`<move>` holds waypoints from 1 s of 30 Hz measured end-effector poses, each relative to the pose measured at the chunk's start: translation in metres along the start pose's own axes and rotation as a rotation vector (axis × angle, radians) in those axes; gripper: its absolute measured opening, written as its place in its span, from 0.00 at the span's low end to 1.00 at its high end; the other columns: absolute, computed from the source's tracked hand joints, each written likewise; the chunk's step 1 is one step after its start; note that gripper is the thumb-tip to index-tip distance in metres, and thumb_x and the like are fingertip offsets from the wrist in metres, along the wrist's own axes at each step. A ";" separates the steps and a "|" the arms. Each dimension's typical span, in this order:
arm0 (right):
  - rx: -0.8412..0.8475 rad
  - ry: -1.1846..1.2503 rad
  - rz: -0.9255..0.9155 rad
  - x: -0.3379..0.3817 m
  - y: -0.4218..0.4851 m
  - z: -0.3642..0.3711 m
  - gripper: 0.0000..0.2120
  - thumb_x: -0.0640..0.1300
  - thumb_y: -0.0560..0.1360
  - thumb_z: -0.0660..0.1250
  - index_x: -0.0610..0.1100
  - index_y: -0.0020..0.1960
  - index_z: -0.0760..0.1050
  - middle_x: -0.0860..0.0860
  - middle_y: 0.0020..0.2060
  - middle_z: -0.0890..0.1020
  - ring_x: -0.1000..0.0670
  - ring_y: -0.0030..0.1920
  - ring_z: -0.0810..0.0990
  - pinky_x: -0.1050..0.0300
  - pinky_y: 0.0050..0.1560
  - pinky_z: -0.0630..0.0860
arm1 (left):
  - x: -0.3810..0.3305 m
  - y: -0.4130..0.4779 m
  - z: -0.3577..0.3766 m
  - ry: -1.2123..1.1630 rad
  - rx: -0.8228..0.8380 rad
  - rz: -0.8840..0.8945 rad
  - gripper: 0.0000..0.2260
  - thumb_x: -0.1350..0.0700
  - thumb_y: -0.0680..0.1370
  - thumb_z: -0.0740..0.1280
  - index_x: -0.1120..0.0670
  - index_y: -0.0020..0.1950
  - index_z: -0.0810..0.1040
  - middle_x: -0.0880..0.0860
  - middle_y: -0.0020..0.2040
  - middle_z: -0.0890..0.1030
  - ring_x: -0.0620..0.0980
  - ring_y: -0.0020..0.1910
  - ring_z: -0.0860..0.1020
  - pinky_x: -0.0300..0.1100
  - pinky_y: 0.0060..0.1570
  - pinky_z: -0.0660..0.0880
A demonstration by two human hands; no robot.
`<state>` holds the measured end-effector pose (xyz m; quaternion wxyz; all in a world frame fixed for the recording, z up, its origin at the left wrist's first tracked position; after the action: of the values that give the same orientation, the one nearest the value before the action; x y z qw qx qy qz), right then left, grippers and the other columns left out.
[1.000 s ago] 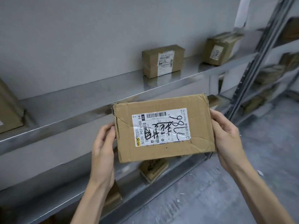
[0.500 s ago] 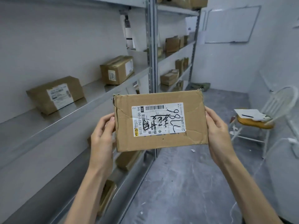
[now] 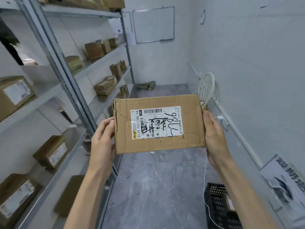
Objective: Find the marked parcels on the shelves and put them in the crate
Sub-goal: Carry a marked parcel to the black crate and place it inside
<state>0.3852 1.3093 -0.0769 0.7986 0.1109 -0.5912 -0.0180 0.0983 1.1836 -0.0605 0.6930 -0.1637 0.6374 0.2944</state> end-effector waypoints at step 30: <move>-1.307 -0.122 0.148 -0.109 -0.024 -0.334 0.09 0.57 0.81 0.60 0.59 0.53 0.79 0.62 0.50 0.83 0.61 0.53 0.81 0.63 0.50 0.78 | 0.274 0.056 0.513 0.170 1.190 -0.427 0.10 0.53 0.84 0.61 0.47 0.51 0.82 0.47 0.50 0.82 0.48 0.52 0.77 0.41 0.42 0.70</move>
<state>0.6721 1.3557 -0.2761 0.6657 -0.4387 -0.5090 -0.3245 0.4716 1.5906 -0.2516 0.6559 0.1031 0.6978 -0.2689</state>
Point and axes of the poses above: each hand's wrist, its own y-axis towards the middle knuckle, its own z-axis out of the palm, x = y × z, the point moved 9 cm from there along y, towards the middle knuckle
